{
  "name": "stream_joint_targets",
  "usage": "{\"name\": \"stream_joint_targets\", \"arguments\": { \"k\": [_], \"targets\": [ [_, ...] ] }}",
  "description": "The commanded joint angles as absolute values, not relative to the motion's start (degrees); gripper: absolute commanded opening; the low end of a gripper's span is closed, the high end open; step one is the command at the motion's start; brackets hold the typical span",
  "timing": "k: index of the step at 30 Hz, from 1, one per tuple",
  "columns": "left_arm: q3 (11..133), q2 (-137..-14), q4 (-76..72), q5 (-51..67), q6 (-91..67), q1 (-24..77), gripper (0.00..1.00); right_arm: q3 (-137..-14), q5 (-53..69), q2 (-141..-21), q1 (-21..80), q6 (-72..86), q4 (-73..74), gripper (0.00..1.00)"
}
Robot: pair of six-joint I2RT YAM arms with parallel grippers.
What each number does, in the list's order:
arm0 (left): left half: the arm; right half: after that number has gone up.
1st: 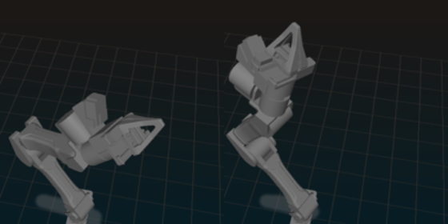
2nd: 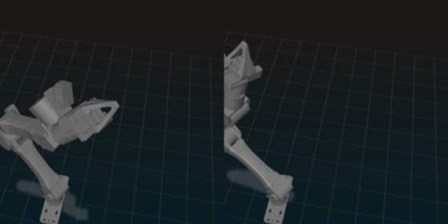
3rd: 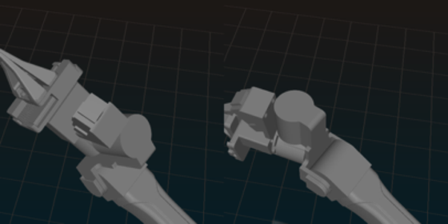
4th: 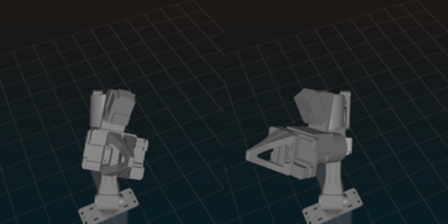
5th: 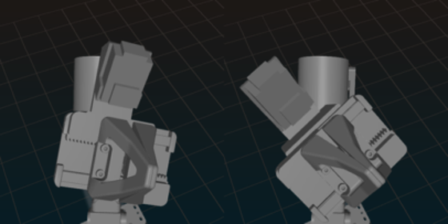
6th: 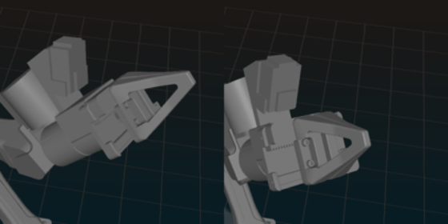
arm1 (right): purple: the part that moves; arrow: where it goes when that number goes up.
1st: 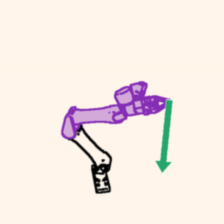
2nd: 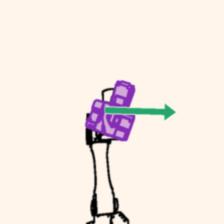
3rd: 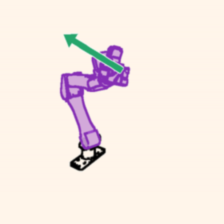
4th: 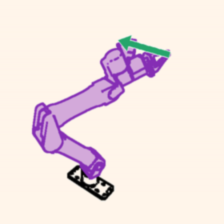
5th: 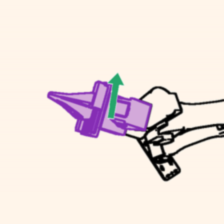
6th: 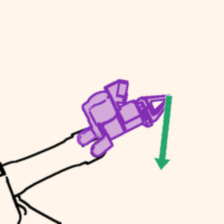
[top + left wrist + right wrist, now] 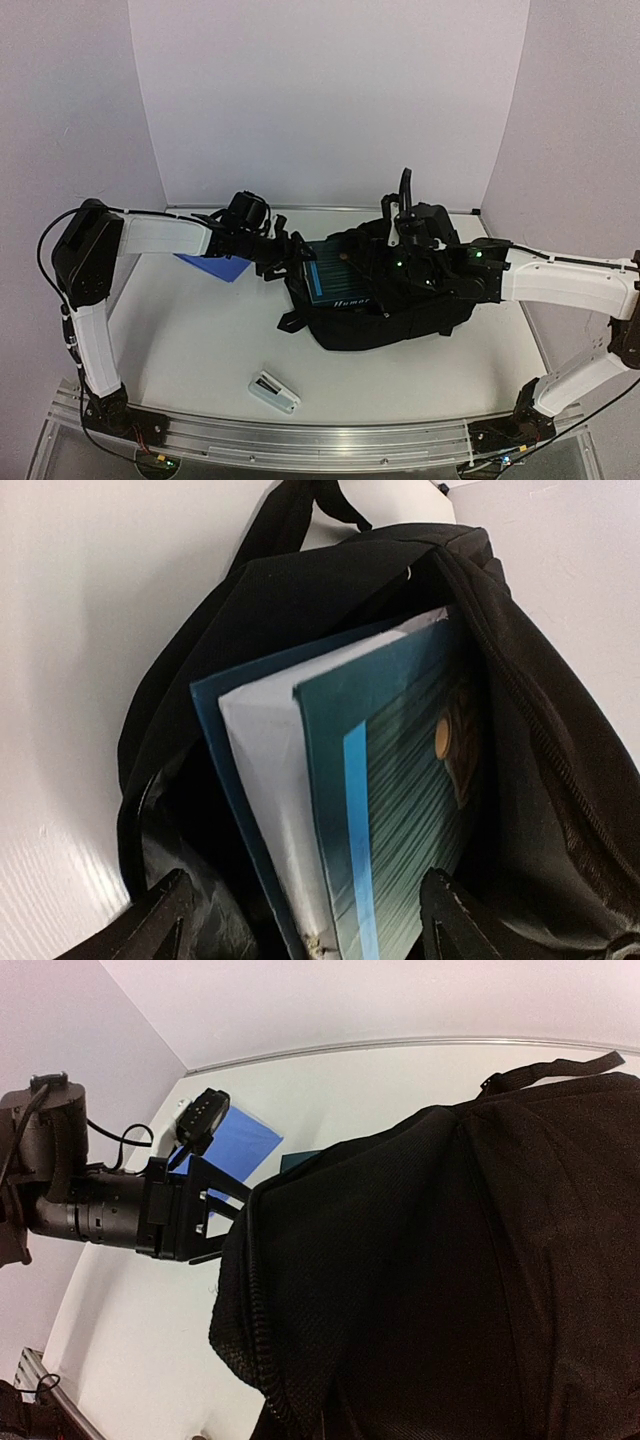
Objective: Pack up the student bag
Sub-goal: Place the book in the student bag.
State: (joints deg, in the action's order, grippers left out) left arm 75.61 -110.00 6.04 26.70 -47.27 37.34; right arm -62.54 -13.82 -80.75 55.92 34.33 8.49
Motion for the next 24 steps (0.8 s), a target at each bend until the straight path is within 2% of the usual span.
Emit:
{"name": "stream_joint_targets", "arguments": {
  "k": [1, 6, 9, 11, 13, 24],
  "targets": [
    [73.3, -106.9, 7.9, 25.5, -46.3, 37.3, 0.77, -63.1, -13.8, -79.3, 56.3, 34.4, 3.3, 0.00],
    [73.7, -107.0, 7.9, 26.0, -46.3, 38.5, 0.71, -63.1, -14.1, -79.4, 56.3, 34.4, 3.3, 0.00],
    [74.4, -107.7, 7.2, 26.2, -46.2, 39.2, 0.65, -63.0, -14.1, -79.3, 56.3, 34.4, 3.3, 0.00],
    [75.1, -109.2, 5.9, 27.3, -46.7, 39.7, 0.53, -63.1, -14.1, -79.4, 56.3, 34.4, 3.3, 0.00],
    [75.9, -110.4, 5.0, 27.9, -47.0, 40.2, 0.48, -63.2, -14.2, -79.5, 56.3, 34.4, 3.3, 0.00],
    [86.7, -120.4, -1.5, 30.2, -49.5, 43.6, 0.35, -62.9, -14.5, -79.2, 56.3, 34.7, 3.3, 0.00]
  ]
}}
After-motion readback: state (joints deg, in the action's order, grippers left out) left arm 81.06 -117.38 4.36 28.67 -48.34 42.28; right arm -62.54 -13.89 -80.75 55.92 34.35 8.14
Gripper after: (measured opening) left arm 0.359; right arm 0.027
